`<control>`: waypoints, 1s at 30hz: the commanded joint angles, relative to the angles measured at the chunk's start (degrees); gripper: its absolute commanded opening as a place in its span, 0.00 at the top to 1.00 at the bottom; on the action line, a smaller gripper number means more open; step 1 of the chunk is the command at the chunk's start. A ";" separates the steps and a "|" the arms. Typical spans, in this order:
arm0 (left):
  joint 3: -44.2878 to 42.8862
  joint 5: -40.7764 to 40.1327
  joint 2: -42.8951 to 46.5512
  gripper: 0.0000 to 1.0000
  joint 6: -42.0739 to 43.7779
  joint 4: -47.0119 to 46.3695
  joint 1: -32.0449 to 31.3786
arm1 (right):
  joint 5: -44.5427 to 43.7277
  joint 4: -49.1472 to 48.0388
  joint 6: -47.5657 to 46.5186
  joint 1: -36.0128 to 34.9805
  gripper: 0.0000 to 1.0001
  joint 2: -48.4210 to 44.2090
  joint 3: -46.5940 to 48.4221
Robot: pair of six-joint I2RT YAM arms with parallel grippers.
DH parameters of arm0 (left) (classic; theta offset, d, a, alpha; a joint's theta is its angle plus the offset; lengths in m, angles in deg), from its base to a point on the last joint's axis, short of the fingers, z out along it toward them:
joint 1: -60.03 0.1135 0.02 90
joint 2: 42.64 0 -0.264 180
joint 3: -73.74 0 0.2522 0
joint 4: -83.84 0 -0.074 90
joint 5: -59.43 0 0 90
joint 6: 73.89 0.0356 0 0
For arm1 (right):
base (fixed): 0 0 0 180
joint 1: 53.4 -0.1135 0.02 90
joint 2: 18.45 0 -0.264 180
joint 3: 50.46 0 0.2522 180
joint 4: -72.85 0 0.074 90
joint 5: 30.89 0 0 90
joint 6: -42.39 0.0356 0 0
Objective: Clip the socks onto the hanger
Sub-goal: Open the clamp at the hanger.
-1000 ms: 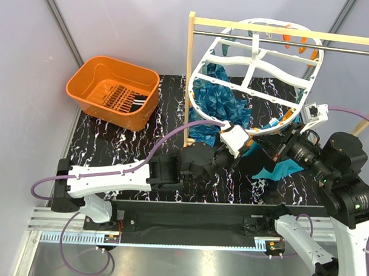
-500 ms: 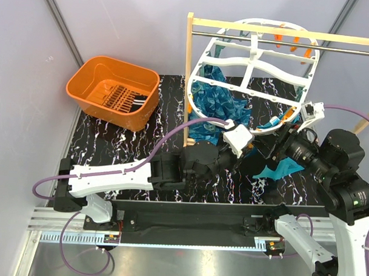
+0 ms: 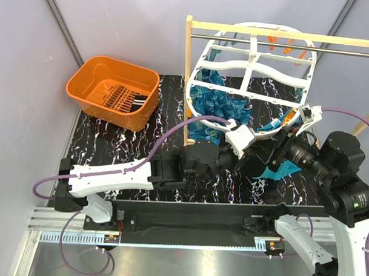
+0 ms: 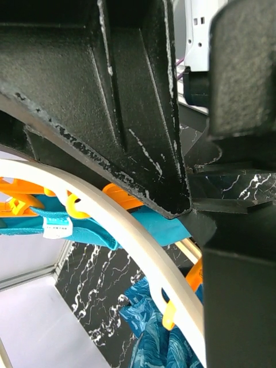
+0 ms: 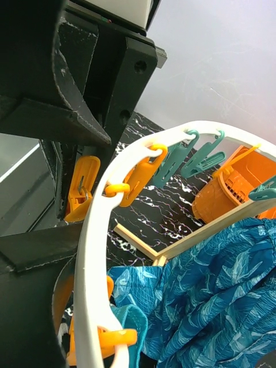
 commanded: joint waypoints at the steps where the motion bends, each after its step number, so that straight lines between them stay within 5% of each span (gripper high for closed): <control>1: -1.87 3.59 0.28 1.00 -0.25 -3.47 -0.18 | 3.67 -2.10 -2.04 -0.43 0.39 0.25 -0.36; 13: -2.58 4.91 -0.07 1.00 -0.60 -3.21 -0.18 | -0.46 -1.13 -2.57 -0.34 0.46 2.45 -0.45; 17: -2.49 5.26 0.02 1.00 -0.87 -3.30 -0.18 | -1.16 -1.40 -2.13 -0.43 0.57 2.45 -0.62; 18: -2.49 5.35 0.02 1.00 -0.96 -3.21 -0.18 | -1.25 -1.31 -2.13 -0.34 0.68 2.36 -0.62; 20: -1.62 5.00 0.98 0.81 -1.31 -3.73 -0.18 | -1.69 -1.22 -1.95 -0.43 0.82 2.36 -0.54; 21: -0.65 4.04 1.86 0.69 -1.48 -4.52 -0.09 | -1.96 -0.96 -1.86 -0.34 0.98 2.19 -0.62; 22: 0.57 3.25 2.73 0.49 -1.57 -5.31 -0.18 | -2.39 -0.96 -1.86 -0.34 1.00 2.10 -0.80; 23: 3.46 2.55 5.09 0.42 -1.49 -7.23 -0.18 | -2.66 -0.79 -1.78 -0.34 1.00 1.92 -0.97; 30: 14.54 -2.46 17.22 0.31 -1.40 -9.80 0.00 | -3.80 -0.35 -1.78 -0.43 1.00 0.52 -1.68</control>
